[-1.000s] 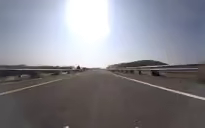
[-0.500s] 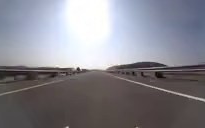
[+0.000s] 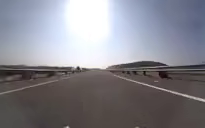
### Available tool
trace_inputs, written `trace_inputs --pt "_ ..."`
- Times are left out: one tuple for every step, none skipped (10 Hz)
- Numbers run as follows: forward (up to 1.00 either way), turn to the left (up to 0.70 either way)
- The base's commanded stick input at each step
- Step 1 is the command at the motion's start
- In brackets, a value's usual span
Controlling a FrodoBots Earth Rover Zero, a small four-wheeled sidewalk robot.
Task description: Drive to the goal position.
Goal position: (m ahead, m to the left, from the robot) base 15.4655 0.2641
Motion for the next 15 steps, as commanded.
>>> trace_inputs --pt "1.00 0.00" --pt "1.00 0.00" --pt "1.00 0.00" --pt "1.00 0.00" --pt "1.00 0.00" --pt "1.00 0.00" --pt "1.00 0.00" --pt "1.00 0.00" --pt "1.00 0.00" --pt "1.00 0.00" --pt "1.00 0.00" --pt "1.00 0.00" --pt "1.00 0.00" --pt "1.00 0.00" --pt "1.00 0.00"
